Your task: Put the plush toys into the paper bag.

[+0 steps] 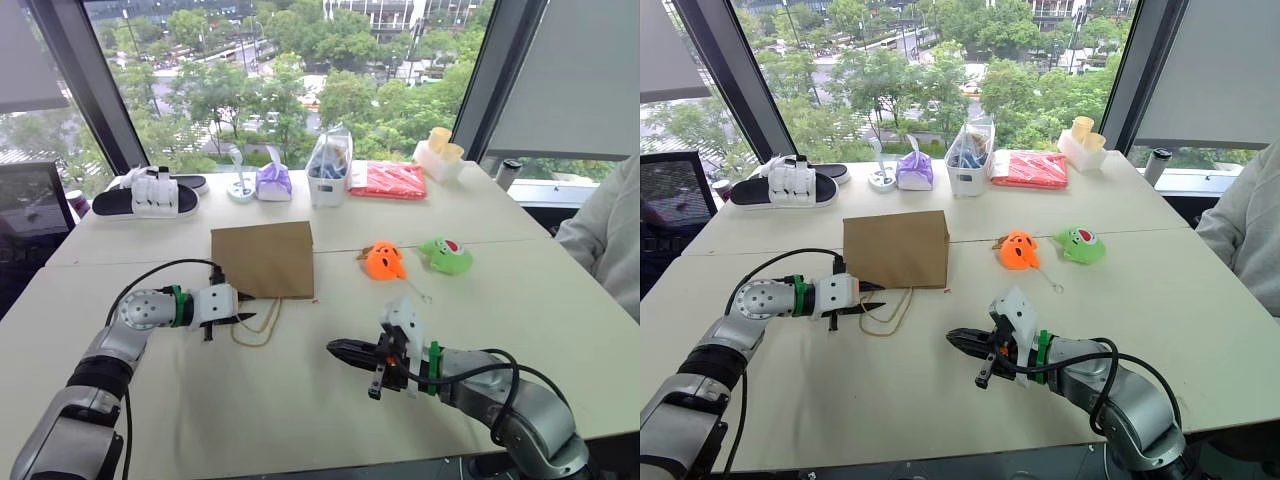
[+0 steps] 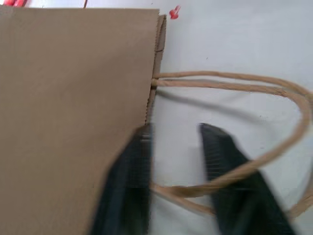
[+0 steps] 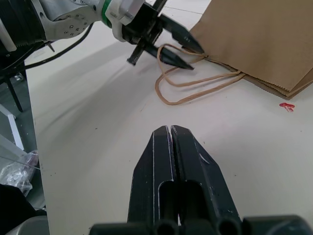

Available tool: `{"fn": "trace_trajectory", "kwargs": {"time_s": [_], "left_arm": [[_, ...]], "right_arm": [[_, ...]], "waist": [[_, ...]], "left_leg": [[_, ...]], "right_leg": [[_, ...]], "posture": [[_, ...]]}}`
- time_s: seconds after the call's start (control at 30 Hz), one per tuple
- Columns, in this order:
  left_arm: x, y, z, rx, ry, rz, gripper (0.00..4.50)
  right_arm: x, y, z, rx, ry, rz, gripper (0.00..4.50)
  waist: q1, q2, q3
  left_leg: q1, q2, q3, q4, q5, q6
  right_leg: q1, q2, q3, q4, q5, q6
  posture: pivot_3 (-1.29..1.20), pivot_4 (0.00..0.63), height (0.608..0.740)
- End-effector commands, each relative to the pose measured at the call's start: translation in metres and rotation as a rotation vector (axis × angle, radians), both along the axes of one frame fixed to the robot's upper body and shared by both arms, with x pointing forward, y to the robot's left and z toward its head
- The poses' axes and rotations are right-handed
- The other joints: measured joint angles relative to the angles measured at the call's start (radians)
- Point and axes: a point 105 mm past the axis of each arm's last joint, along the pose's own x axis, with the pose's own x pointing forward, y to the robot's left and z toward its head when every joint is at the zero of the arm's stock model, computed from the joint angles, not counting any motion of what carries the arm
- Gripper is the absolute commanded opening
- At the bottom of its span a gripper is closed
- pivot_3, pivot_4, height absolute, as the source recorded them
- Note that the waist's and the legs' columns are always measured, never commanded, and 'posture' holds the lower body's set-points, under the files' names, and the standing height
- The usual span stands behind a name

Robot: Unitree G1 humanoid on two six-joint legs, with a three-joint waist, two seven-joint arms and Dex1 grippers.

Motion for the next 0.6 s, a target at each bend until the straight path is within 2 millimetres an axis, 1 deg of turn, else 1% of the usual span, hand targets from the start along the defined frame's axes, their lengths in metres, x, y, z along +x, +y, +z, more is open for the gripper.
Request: {"fn": "trace_trajectory", "kwargs": {"time_s": [0.03, 0.1, 0.2, 0.27, 0.37, 0.43, 0.47, 0.5, 0.6], "left_arm": [[0.003, -0.003, 0.027, -0.116, 0.021, 0.022, 0.1], [0.005, -0.011, 0.038, -0.226, 0.11, 0.063, 0.1], [0.0, -0.031, 0.064, -0.381, 0.241, 0.084, 0.1], [-0.007, -0.047, 0.088, -0.471, 0.32, 0.07, 0.1], [-0.012, -0.059, 0.111, -0.542, 0.399, 0.088, 0.1], [-0.013, -0.062, 0.114, -0.524, 0.465, 0.134, 0.1], [-0.014, -0.065, 0.116, -0.527, 0.494, 0.144, 0.1], [-0.016, -0.066, 0.117, -0.528, 0.518, 0.147, 0.1], [-0.02, -0.071, 0.119, -0.553, 0.579, 0.149, 0.1]], "right_arm": [[0.0, 0.005, 0.008, 0.023, -0.05, 0.013, 0.0], [0.003, 0.008, 0.009, 0.03, -0.068, 0.005, 0.0], [0.013, 0.016, 0.013, 0.036, -0.116, -0.019, 0.0], [0.024, 0.024, 0.016, 0.025, -0.178, -0.048, 0.0], [0.042, 0.03, 0.014, -0.015, -0.253, -0.102, 0.0], [0.057, 0.032, 0.011, -0.047, -0.291, -0.151, 0.0], [0.064, 0.034, 0.011, -0.05, -0.309, -0.176, 0.0], [0.07, 0.037, 0.01, -0.048, -0.317, -0.195, 0.0], [0.084, 0.044, 0.008, -0.061, -0.35, -0.23, 0.0]], "waist": [[0.0, 0.0, 0.0], [-0.001, 0.0, 0.0], [-0.004, 0.0, 0.0], [-0.008, -0.001, 0.0], [-0.015, -0.001, 0.0], [-0.024, -0.001, 0.0], [-0.025, -0.001, 0.0], [-0.029, -0.001, 0.0], [-0.032, -0.001, 0.0]], "left_leg": [[0.0, 0.0, 0.0, 0.0, 0.0, 0.0], [0.0, 0.0, 0.0, 0.001, -0.001, 0.002], [0.0, 0.0, 0.0, 0.003, -0.002, 0.004], [0.0, 0.0, 0.0, 0.003, -0.002, 0.004], [0.002, -0.001, -0.001, 0.003, -0.002, 0.004], [0.002, -0.001, -0.002, 0.003, -0.001, 0.002], [0.002, 0.0, -0.002, 0.003, 0.002, -0.003], [0.003, 0.0, -0.002, 0.002, 0.002, -0.004], [0.003, 0.001, -0.002, 0.001, 0.003, -0.005]], "right_leg": [[0.0, 0.0, 0.0, 0.0, 0.0, 0.0], [0.0, 0.0, 0.0, 0.001, 0.0, 0.0], [0.0, 0.0, 0.0, 0.004, 0.0, 0.0], [-0.001, 0.0, 0.0, 0.007, 0.0, 0.0], [-0.001, 0.0, 0.0, 0.01, -0.001, 0.001], [-0.001, 0.001, 0.0, 0.011, -0.001, 0.001], [-0.001, 0.001, 0.0, 0.011, -0.001, 0.001], [-0.001, 0.001, 0.0, 0.011, -0.001, 0.001], [-0.003, 0.002, 0.001, 0.012, -0.001, 0.001]], "posture": [[0.0, 0.15, 0.74], [0.0, 0.15, 0.74], [0.0, 0.15, 0.74], [0.0, 0.15, 0.74], [0.0, 0.15, 0.74], [0.0, 0.15, 0.74], [0.0, 0.15, 0.74], [0.0, 0.15, 0.74], [0.0, 0.15, 0.74]]}}
